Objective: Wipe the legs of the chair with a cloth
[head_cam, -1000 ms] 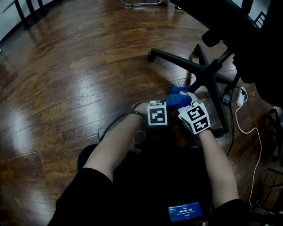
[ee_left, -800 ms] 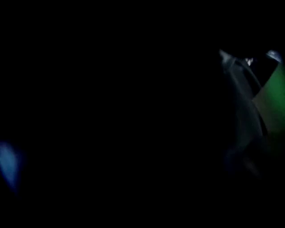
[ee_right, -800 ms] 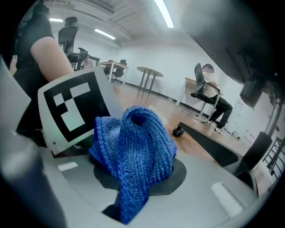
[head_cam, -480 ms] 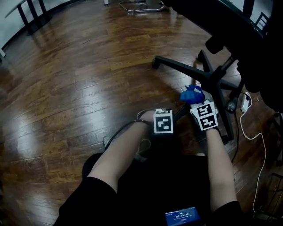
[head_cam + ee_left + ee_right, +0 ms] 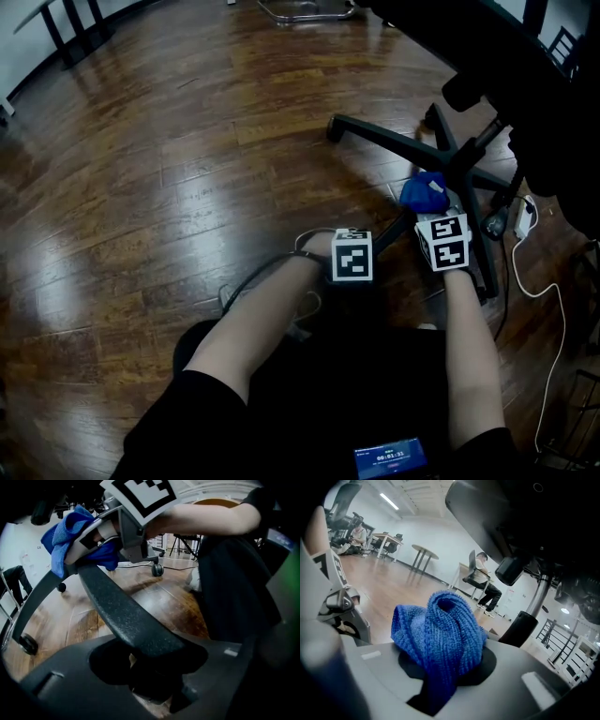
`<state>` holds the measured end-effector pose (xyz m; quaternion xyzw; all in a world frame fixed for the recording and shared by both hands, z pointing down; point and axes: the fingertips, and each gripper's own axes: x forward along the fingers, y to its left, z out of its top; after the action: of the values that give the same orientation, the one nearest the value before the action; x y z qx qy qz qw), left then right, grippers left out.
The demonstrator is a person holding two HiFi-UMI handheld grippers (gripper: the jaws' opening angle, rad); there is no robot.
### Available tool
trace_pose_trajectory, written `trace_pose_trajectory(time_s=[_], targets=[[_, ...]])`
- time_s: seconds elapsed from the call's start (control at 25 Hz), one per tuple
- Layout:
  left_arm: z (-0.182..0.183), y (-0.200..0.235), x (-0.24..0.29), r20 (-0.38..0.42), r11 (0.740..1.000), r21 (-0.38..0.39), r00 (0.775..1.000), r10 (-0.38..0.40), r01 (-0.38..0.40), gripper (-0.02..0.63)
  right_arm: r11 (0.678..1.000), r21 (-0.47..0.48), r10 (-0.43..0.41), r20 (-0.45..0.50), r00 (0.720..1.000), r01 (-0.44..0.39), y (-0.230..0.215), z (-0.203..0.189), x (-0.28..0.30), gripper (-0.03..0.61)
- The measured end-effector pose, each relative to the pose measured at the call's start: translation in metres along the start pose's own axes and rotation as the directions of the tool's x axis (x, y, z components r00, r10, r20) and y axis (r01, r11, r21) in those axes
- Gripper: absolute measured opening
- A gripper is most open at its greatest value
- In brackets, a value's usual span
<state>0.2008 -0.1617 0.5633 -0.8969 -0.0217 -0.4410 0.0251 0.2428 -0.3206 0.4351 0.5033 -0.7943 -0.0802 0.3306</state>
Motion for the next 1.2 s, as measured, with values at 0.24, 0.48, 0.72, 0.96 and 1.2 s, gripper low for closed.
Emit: trace_pose_trajectory(time_s=[0.24, 0.48, 0.72, 0.96, 1.2], targets=[[-0.012, 0.002, -0.001, -0.052, 0.999, -0.027, 0.998, 0.037, -0.038, 0.229, 0.976, -0.052, 0.208, -0.039, 0.977, -0.21, 0.087, 0.0, -0.026, 0.087], [-0.004, 0.003, 0.001, -0.033, 0.998, -0.019, 0.998, 0.062, -0.063, 0.229, 0.914, -0.193, 0.348, -0.079, 0.934, -0.357, 0.146, 0.005, -0.039, 0.087], [0.002, 0.002, 0.0, -0.002, 1.0, -0.002, 1.0, 0.025, -0.025, 0.229, 0.952, -0.189, 0.233, -0.054, 0.971, -0.239, 0.09, 0.008, -0.009, 0.092], [0.001, -0.003, 0.001, -0.019, 1.0, 0.029, 1.0, -0.01, 0.01, 0.229, 0.999, -0.026, 0.046, -0.013, 0.999, -0.047, 0.007, 0.009, 0.012, 0.092], [-0.002, 0.0, 0.002, -0.027, 1.0, 0.019, 1.0, 0.007, -0.006, 0.229, 0.994, -0.033, 0.099, -0.018, 0.995, -0.1, 0.03, 0.006, 0.003, 0.092]])
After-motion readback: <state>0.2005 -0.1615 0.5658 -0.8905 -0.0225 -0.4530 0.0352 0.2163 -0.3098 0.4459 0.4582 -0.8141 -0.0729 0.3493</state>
